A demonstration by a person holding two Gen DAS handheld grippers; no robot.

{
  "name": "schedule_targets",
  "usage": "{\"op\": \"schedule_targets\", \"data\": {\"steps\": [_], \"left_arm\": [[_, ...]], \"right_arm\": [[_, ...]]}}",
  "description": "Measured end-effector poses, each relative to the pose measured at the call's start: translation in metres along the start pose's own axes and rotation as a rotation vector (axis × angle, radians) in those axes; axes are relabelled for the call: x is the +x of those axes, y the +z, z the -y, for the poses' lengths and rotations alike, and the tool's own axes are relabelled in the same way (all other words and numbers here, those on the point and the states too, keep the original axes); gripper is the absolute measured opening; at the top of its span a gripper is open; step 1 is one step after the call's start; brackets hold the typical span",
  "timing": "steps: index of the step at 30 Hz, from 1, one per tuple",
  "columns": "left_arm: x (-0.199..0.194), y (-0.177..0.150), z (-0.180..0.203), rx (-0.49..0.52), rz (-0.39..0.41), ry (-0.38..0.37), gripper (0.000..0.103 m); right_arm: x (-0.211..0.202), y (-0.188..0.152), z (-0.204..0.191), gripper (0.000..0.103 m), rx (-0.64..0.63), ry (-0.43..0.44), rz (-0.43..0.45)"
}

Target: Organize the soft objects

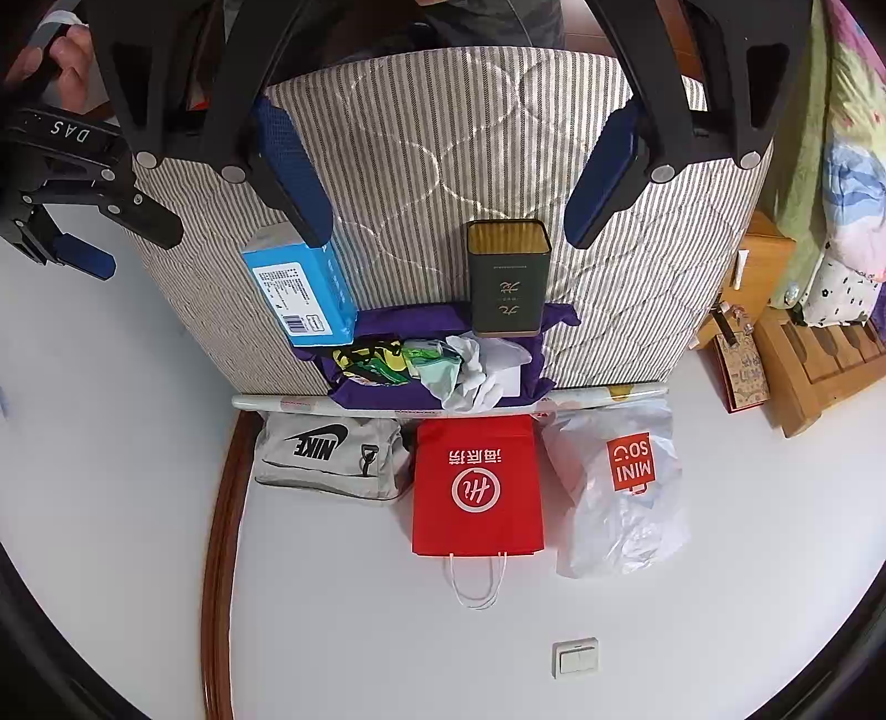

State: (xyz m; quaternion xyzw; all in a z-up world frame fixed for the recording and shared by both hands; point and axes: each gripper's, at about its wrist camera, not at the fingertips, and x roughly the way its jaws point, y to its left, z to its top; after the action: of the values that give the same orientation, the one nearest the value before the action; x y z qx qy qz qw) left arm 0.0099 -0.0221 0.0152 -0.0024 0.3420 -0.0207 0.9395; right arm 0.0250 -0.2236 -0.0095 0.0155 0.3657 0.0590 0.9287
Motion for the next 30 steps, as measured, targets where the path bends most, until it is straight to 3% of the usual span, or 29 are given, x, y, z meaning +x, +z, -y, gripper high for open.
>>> {"op": "schedule_targets", "data": {"steps": [30], "left_arm": [[-0.0012, -0.0033, -0.0038, 0.0, -0.001, 0.019, 0.085]], "right_arm": [[-0.005, -0.0017, -0.0063, 0.096, -0.013, -0.011, 0.014]]}}
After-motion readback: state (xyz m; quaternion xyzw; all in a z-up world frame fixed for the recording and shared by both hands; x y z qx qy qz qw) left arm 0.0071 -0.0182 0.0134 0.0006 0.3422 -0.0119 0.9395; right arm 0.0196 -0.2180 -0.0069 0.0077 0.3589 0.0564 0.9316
